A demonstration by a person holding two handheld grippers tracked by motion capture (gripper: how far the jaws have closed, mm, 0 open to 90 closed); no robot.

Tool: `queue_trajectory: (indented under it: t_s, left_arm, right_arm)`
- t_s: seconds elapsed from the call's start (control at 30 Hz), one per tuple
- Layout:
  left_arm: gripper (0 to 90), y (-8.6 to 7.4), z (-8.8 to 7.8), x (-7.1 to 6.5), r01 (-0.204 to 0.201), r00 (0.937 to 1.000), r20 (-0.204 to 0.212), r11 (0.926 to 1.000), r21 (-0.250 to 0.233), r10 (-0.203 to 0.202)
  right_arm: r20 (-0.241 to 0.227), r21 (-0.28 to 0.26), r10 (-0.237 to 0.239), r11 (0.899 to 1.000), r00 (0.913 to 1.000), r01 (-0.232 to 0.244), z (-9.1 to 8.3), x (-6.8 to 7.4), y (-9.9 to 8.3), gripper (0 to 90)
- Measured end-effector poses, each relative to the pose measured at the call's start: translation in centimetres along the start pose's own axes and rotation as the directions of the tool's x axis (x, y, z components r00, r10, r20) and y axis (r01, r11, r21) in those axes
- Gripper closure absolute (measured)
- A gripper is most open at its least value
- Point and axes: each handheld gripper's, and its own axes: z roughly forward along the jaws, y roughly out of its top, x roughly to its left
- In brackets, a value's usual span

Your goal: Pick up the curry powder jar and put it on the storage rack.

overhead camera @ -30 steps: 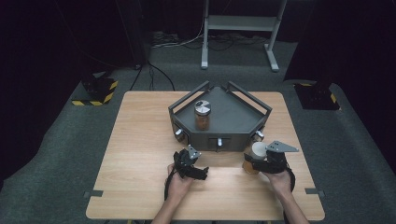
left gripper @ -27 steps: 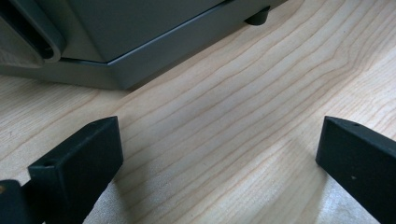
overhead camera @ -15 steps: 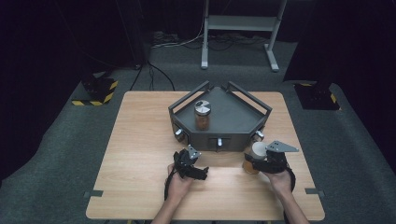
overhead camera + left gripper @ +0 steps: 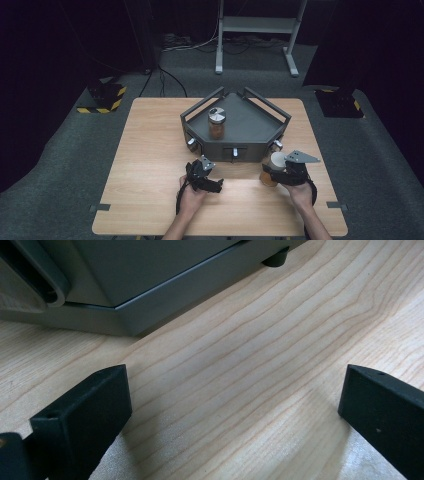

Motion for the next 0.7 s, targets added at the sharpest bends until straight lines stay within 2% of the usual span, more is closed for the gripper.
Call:
queue_trajectory:
  t_s: [0.13,0.4,0.7]
  left_arm:
    - [0.7,0.0,0.0,0.0,-0.002,1.0000,0.000,1.0000,0.001,0.002]
    - [0.7,0.0,0.0,0.0,-0.002,1.0000,0.000,1.0000,0.001,0.002]
    - [0.7,0.0,0.0,0.0,-0.002,1.0000,0.000,1.0000,0.001,0.002]
  right_arm:
    - [-0.029,-0.007,0.037,0.999,0.9989,-0.037,0.0,-0.5,-0.1,35.4]
    - [-0.025,-0.003,0.023,1.000,0.9994,-0.023,0.0,-0.2,0.1,35.6]
    - [-0.027,-0.010,0.006,1.000,0.9996,-0.006,-1.0,0.0,0.7,35.7]
